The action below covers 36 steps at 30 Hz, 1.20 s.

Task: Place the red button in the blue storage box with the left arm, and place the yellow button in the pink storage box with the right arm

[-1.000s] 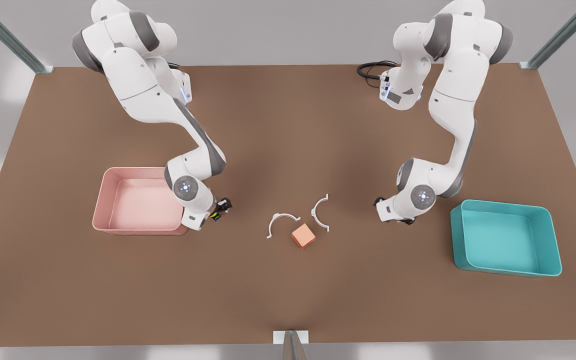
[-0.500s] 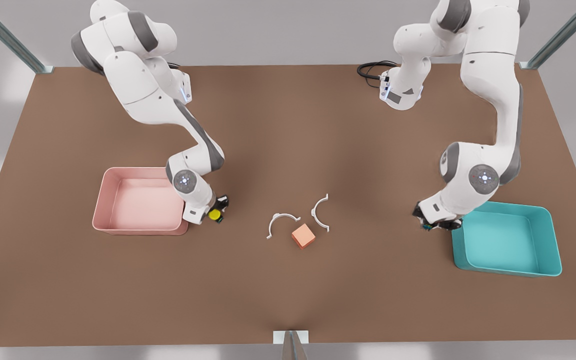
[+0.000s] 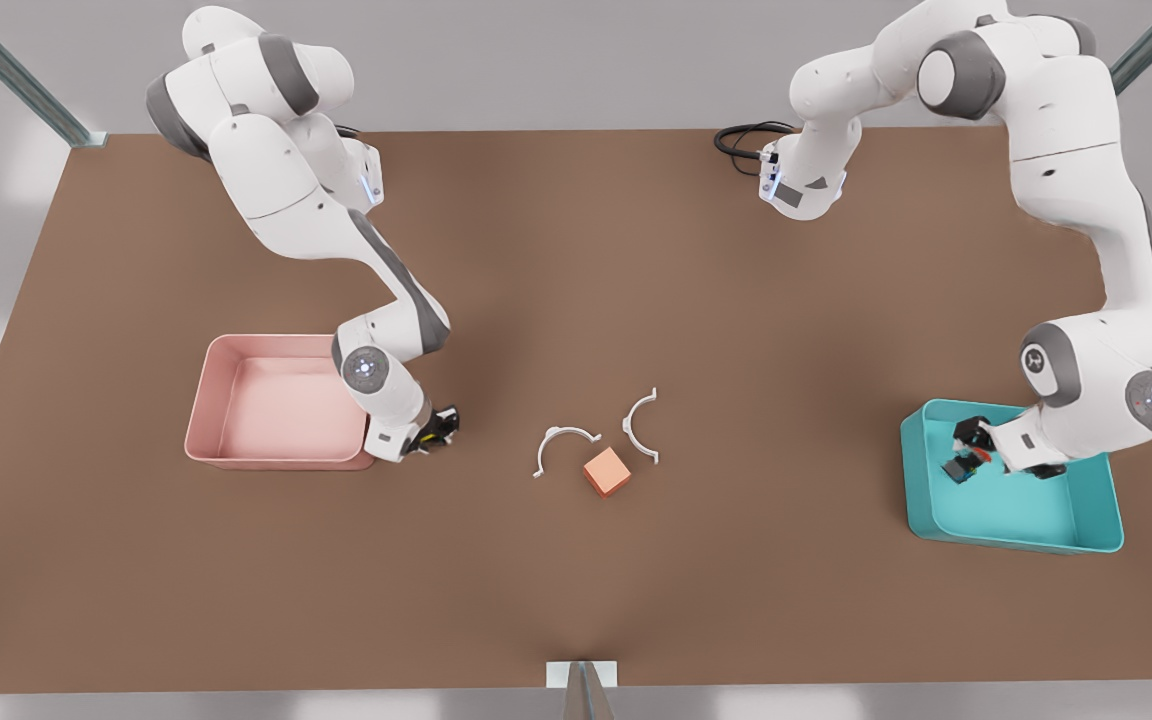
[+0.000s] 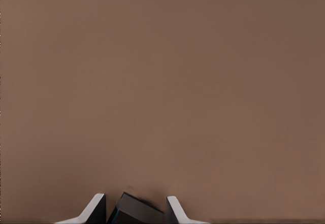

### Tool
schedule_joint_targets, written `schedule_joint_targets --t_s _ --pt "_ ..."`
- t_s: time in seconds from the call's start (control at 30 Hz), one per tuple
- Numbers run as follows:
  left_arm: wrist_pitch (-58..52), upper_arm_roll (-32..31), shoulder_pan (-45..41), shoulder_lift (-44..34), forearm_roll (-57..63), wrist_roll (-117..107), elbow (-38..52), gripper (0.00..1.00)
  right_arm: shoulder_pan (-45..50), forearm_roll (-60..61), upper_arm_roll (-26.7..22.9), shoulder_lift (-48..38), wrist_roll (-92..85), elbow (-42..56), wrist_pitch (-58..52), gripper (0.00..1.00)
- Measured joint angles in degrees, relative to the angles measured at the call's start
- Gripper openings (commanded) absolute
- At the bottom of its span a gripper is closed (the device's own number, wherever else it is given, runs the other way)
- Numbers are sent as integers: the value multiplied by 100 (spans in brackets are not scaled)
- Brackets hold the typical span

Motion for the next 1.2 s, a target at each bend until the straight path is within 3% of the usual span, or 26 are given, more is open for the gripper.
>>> schedule_joint_targets --t_s 0.13,0.27,0.43,0.6,0.63,0.67,0.7,0.73,0.83,0.9,0.97,1.07,1.2 --pt "-1223 -24 -1101 -1102 -99 -616 1089 100 -1 39 56 -134 -91 736 -479 38" --pt "-2214 -28 -1322 -1657 -184 -1238 1442 100 -229 69 23 -666 -180 1796 -1805 38" --pt "-2901 -11 -1260 -1700 -158 -1839 1510 100 -913 62 30 -1802 -283 598 -2683 38" --pt "-3233 -1 -1256 -1695 -150 -2296 1512 100 -1475 58 161 -2601 -423 -1053 -2403 38" --pt "-3274 0 -1252 -1694 -149 -2372 1512 100 -1609 57 165 -2624 -464 -1233 -2281 41" --pt "-3309 0 -1250 -1694 -149 -2444 1512 100 -1734 48 168 -2591 -501 -1328 -2169 59" --pt "-3339 1 -1250 -1694 -150 -2513 1512 100 -1827 20 166 -2530 -520 -1369 -2064 68" --pt "-3364 1 -1252 -1694 -150 -2577 1512 100 -1876 -1 163 -2478 -537 -1383 -1968 92" --pt "-3421 -4 -1258 -1701 -152 -2751 1512 100 -1863 -42 107 -2439 -575 -1246 -1812 97" --pt "-3454 -7 -1263 -1703 -153 -2852 1512 100 -1544 -58 -152 -2435 -549 -496 -2107 99" --pt "-3477 -8 -1263 -1703 -155 -2941 1512 100 -1197 -59 -430 -2215 -454 1274 -2866 99" --pt "-3501 -13 -1258 -1703 -161 -3058 1512 100 -1297 -123 -558 -2007 -295 2981 -4190 98" --pt "-3518 -10 -1264 -1700 -154 -3183 1534 100 -1455 -210 -548 -1547 -133 3657 -5294 100"
